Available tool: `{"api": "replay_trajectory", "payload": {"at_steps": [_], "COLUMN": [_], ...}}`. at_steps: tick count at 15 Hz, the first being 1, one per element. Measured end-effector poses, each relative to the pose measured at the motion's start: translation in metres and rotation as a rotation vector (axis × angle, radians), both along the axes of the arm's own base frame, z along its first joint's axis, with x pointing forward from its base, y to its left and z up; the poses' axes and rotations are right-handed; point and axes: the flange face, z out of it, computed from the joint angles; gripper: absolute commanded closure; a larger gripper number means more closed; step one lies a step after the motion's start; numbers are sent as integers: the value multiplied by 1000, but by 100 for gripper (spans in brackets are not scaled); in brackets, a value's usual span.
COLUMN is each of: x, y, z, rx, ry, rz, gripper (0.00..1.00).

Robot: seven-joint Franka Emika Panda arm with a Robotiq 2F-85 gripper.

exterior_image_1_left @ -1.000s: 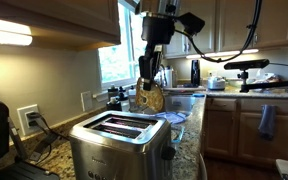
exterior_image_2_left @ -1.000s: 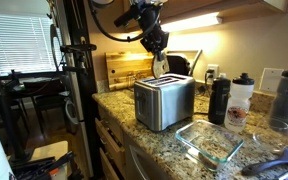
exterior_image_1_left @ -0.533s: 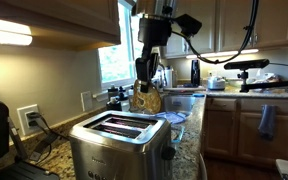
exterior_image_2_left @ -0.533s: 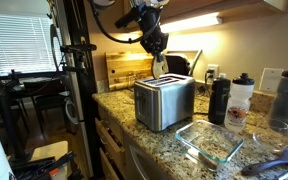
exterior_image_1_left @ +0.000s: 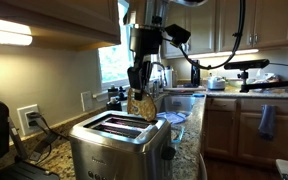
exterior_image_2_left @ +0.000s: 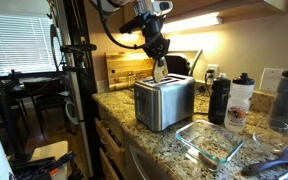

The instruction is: Pick up a slice of bread from the glass bowl and put it in the toaster.

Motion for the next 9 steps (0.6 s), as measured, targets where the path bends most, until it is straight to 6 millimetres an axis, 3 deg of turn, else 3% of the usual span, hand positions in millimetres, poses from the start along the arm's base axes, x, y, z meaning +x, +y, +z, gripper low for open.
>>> {"api": "replay_trajectory", "payload": {"at_steps": [9], "x": [16], "y": [23], "z": [-7], "rx": [5], "ry": [11], "rz": [25], "gripper": [93]}}
